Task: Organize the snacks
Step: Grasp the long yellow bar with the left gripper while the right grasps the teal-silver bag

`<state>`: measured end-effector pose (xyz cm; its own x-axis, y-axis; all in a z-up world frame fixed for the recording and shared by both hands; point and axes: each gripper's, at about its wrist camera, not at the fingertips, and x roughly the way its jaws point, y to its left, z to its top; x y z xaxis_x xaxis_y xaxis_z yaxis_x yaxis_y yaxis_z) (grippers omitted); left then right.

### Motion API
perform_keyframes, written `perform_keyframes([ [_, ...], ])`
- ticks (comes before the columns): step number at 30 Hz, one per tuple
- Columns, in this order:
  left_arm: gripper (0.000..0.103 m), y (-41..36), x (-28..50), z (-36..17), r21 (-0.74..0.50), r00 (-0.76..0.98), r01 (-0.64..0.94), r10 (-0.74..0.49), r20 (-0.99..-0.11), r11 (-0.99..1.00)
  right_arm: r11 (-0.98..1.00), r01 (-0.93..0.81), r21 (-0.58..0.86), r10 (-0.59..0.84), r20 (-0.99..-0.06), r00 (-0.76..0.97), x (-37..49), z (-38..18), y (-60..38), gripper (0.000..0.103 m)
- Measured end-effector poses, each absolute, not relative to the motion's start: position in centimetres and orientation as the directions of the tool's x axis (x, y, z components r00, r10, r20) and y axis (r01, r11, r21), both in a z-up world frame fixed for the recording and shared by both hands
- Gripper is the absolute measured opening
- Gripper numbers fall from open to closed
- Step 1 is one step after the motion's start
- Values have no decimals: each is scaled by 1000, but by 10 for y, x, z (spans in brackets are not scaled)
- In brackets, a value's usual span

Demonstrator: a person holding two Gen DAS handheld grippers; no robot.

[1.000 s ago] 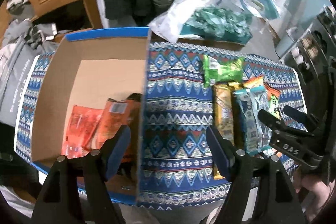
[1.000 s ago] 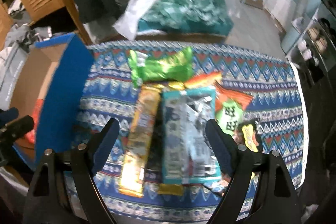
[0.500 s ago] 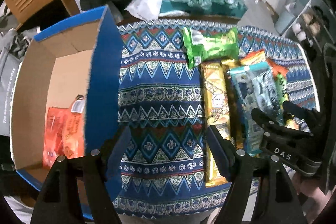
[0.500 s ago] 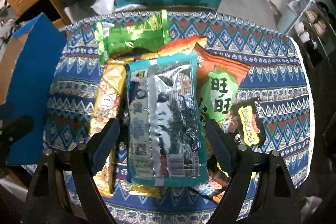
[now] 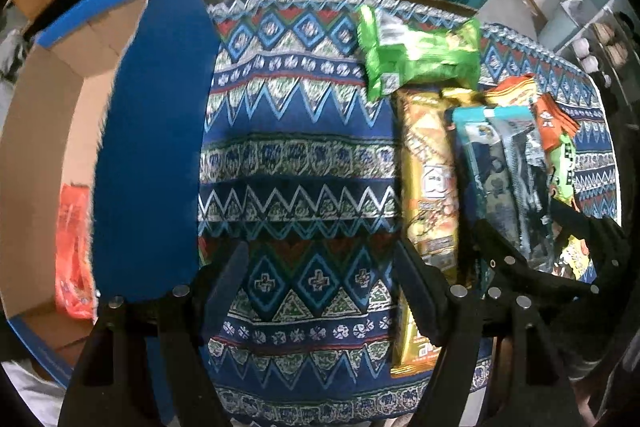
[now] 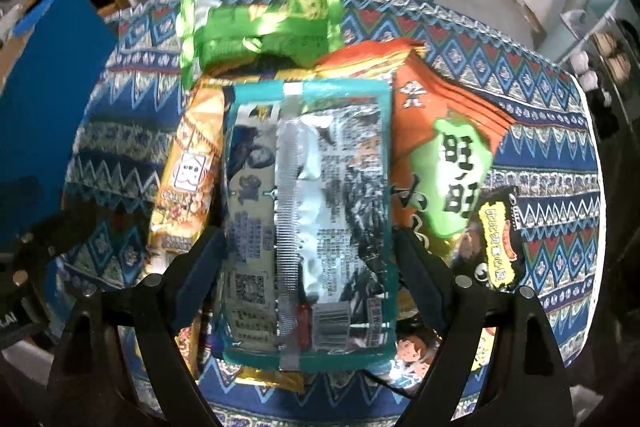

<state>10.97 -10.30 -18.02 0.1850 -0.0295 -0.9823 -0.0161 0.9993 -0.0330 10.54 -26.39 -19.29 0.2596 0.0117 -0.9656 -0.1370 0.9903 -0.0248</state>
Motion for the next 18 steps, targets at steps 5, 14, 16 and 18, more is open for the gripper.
perform_keyframes([
  [5, 76, -92, 112, -189, -58, 156, -54, -49, -987, 997, 986, -163, -39, 6, -964, 265, 108, -199, -257, 86],
  [14, 76, -87, 110, -188, -75, 146, -51, -67, -987, 996, 981, -191, -44, 8, -965, 261, 109, -218, -251, 70],
  [16, 76, -91, 111, -188, -76, 148, -41, -69, -987, 996, 985, -174, -18, 29, -965, 261, 107, -215, -257, 62],
  [18, 76, -95, 112, -188, -78, 146, -35, -72, -987, 996, 987, -159, 12, 54, -964, 261, 107, -211, -262, 59],
])
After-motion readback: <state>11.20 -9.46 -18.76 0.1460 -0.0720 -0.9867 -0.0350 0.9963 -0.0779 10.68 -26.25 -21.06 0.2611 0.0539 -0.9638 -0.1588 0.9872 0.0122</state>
